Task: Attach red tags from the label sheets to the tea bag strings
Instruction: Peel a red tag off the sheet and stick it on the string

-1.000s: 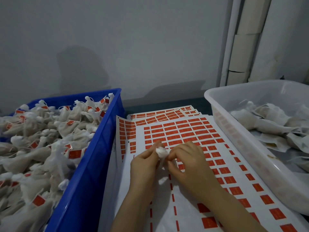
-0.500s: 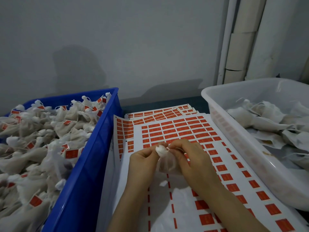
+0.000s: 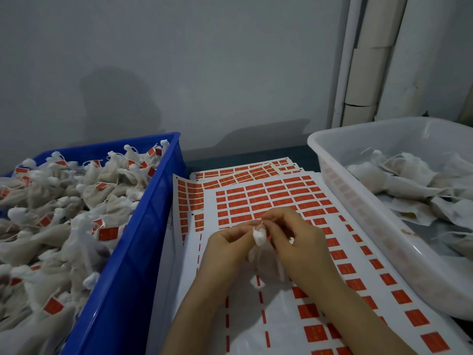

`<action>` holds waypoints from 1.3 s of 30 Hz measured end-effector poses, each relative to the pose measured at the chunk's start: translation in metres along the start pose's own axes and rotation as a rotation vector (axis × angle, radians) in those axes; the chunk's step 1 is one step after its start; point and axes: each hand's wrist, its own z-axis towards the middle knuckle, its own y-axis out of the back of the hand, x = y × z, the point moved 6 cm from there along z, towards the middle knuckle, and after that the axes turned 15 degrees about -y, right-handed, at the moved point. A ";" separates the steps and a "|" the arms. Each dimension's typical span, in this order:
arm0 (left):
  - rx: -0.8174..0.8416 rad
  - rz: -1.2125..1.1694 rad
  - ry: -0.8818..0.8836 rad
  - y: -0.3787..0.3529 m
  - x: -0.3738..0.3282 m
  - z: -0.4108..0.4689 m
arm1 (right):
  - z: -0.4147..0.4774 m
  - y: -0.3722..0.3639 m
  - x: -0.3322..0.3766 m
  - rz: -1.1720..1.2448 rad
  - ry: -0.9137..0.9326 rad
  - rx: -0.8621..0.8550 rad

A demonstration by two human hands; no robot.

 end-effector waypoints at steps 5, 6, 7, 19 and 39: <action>-0.027 0.016 0.058 -0.001 0.012 0.004 | 0.001 -0.001 -0.004 0.046 -0.051 0.023; -0.015 0.032 0.077 -0.003 0.015 0.004 | 0.001 -0.002 -0.005 0.059 -0.072 0.045; 0.009 0.047 0.095 -0.006 0.016 0.005 | 0.001 -0.004 -0.006 0.074 -0.089 0.067; -0.150 -0.081 -0.013 0.002 0.005 0.001 | 0.004 -0.015 -0.013 0.281 -0.306 0.266; 0.019 -0.309 0.010 -0.009 -0.014 -0.004 | -0.001 -0.022 -0.013 0.586 -0.476 0.593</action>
